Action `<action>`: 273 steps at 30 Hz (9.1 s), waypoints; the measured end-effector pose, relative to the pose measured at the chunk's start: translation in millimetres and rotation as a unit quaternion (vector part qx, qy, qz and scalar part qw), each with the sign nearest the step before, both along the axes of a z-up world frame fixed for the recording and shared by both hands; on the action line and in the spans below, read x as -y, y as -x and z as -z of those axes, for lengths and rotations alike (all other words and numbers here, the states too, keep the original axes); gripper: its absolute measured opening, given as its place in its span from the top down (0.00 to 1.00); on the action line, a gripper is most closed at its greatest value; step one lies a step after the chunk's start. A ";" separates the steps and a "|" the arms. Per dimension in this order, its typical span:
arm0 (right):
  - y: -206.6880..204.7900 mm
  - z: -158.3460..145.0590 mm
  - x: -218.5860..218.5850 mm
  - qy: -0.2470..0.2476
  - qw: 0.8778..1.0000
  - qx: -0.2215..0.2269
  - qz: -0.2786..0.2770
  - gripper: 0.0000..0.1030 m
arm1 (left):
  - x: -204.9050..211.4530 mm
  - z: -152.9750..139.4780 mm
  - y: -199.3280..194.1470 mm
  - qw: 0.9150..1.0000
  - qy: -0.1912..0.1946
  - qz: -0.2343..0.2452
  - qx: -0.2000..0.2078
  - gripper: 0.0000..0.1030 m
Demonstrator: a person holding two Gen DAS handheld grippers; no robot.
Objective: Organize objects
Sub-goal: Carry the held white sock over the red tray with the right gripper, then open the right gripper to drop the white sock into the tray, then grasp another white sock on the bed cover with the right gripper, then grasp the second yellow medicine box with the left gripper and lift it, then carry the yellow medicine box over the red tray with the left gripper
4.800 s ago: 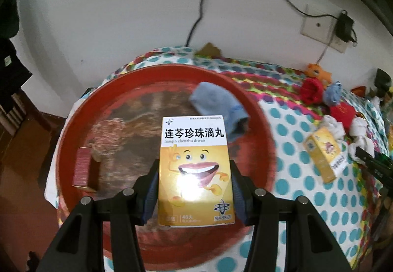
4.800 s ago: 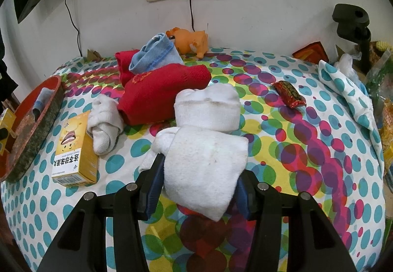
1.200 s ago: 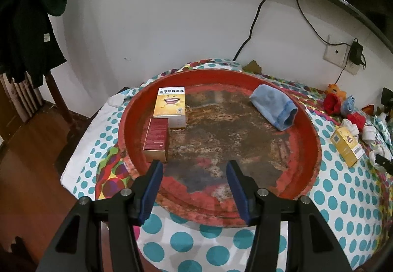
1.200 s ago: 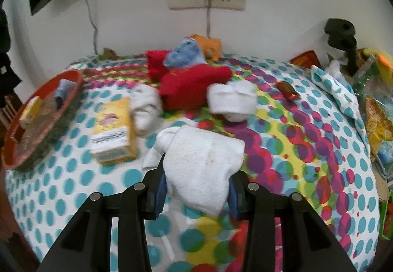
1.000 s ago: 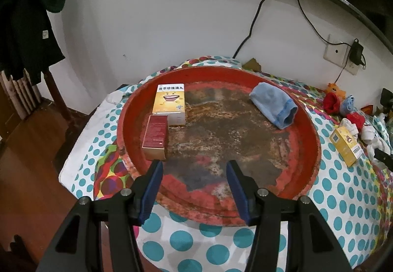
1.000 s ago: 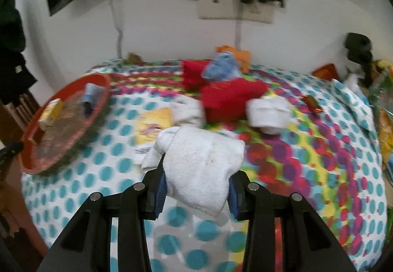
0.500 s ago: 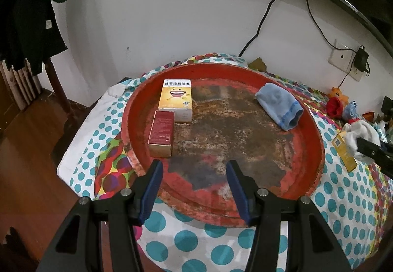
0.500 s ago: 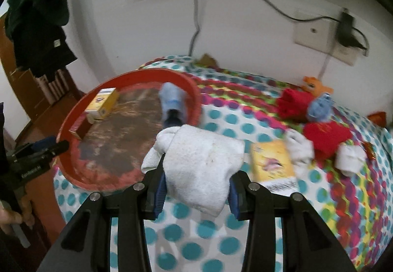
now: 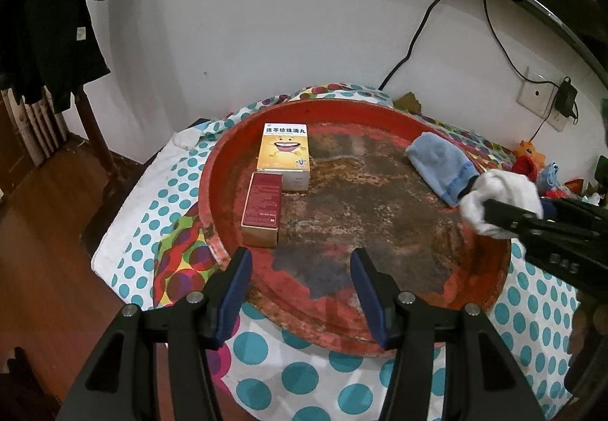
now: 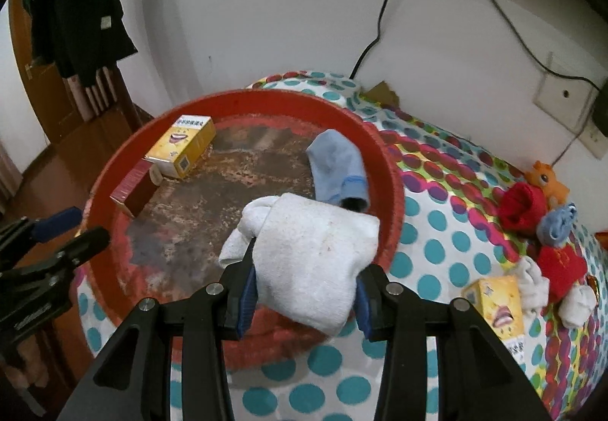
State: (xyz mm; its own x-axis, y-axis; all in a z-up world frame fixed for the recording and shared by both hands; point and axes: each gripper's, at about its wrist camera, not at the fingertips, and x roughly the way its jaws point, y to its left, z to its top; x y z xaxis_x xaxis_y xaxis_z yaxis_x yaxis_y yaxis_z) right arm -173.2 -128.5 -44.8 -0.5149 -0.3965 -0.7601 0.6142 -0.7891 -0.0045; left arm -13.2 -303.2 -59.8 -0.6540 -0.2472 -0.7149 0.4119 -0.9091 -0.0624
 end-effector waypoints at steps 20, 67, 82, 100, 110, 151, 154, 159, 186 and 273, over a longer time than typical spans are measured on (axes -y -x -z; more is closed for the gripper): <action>17.3 32.6 25.6 -0.037 0.999 0.008 0.003 0.61 | -3.1 4.1 3.7 1.000 0.000 0.007 0.009 0.46; 26.5 -7.3 -214.9 0.058 0.980 -0.039 0.189 0.33 | -39.7 10.9 12.1 0.998 0.020 0.056 0.024 0.46; 87.1 34.5 -287.0 0.011 0.965 -0.006 0.261 0.33 | -67.0 2.2 6.5 0.994 0.057 0.095 -0.001 0.46; 78.4 51.8 -311.3 0.028 0.969 0.031 0.242 0.48 | -188.1 -1.5 32.8 0.975 0.070 0.209 0.021 0.46; 58.9 53.9 -316.1 -0.007 0.974 0.023 0.226 0.47 | -278.8 1.3 109.6 0.963 0.008 0.261 0.067 0.46; 58.3 53.0 -321.7 0.035 0.976 0.037 0.213 0.42 | -311.5 19.4 192.6 0.981 0.029 0.131 0.139 0.46; 58.1 52.6 -323.8 0.043 0.975 0.039 0.213 0.42 | -306.3 20.2 193.6 0.981 0.024 0.122 0.147 0.46; 58.3 52.2 -325.3 0.050 0.975 0.041 0.213 0.42 | -304.6 28.0 198.3 0.979 0.013 0.123 0.162 0.41; 59.9 52.6 -324.8 0.048 0.975 0.040 0.214 0.42 | -293.0 41.3 192.9 0.980 0.004 0.152 0.129 0.48; 59.5 55.2 -309.8 -0.008 0.975 0.026 0.222 0.42 | -10.4 35.7 70.5 0.989 0.015 0.005 0.145 0.47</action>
State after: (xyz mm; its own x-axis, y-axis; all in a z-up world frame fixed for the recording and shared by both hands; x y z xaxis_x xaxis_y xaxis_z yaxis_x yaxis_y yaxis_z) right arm -232.6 181.3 -100.0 -0.5943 -0.1322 -0.7933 0.2126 -0.9771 0.0036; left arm -83.7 -292.8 -95.5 -0.4246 -0.2668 -0.8652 0.4002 -0.9125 0.0850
